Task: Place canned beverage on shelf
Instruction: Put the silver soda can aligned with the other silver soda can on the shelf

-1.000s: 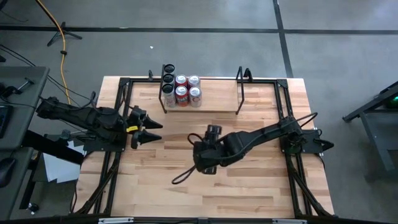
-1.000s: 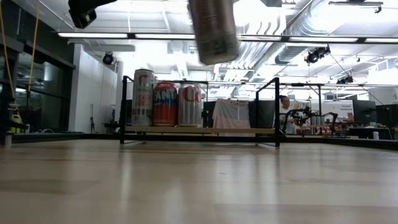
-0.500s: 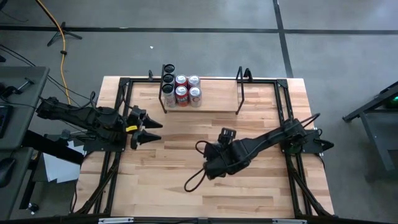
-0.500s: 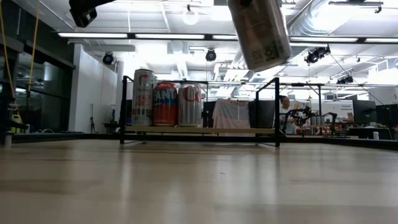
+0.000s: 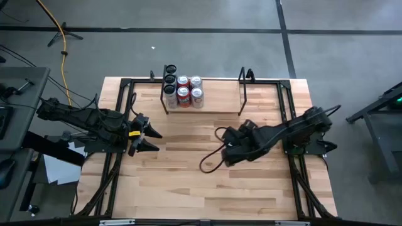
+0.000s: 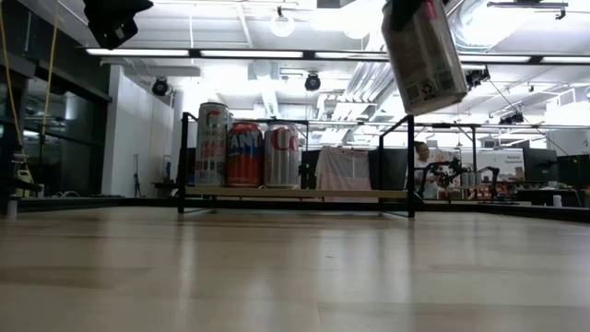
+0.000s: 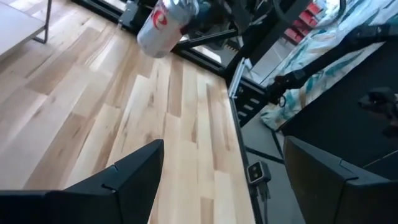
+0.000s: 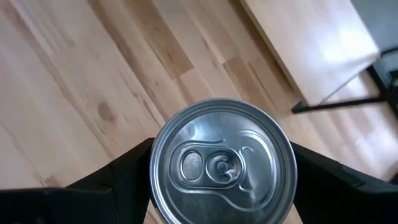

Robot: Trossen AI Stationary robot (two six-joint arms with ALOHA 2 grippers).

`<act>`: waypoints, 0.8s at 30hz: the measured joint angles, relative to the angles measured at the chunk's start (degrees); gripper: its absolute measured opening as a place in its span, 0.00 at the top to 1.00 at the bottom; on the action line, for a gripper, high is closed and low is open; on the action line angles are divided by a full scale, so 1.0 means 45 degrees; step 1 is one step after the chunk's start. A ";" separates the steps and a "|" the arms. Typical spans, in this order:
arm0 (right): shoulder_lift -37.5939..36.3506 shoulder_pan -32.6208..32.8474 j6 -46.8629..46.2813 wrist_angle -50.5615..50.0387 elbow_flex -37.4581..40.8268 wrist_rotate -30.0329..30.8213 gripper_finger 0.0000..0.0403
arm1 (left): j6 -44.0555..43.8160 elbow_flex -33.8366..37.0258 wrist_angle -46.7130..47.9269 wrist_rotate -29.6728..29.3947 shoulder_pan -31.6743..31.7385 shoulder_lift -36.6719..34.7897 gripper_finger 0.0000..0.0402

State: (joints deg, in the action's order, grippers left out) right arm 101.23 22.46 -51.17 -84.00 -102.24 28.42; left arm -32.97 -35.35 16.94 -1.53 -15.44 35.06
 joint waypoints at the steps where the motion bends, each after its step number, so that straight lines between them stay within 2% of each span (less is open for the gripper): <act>1: -0.0382 0.0000 -0.0361 0.0275 0.0506 -0.0008 0.28 | 0.0000 0.0000 0.0061 -0.0030 0.0005 0.0002 0.29; 7: -0.2704 0.0010 -0.2265 0.2099 0.3555 -0.0047 0.28 | 0.0033 0.0000 0.0064 -0.0364 0.0010 0.0002 0.29; 12: -0.4253 -0.0089 -0.2373 0.4422 0.5822 0.0024 0.28 | 0.0048 0.0000 0.0019 -0.1516 0.0010 0.0083 0.29; 18: -0.5474 -0.0678 -0.0326 0.7384 0.8230 -0.0489 0.28 | 0.0049 0.0005 -0.0501 -0.3652 0.0010 0.0545 0.29; 24: -0.6085 -0.2010 0.3273 1.0682 1.0142 -0.2298 0.28 | 0.0036 0.0005 -0.2250 -0.6478 0.0010 0.1354 0.29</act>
State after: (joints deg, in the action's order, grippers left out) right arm 73.85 13.41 -36.44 -35.93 -56.60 18.08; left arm -32.81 -35.33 6.82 -30.68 -15.40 41.15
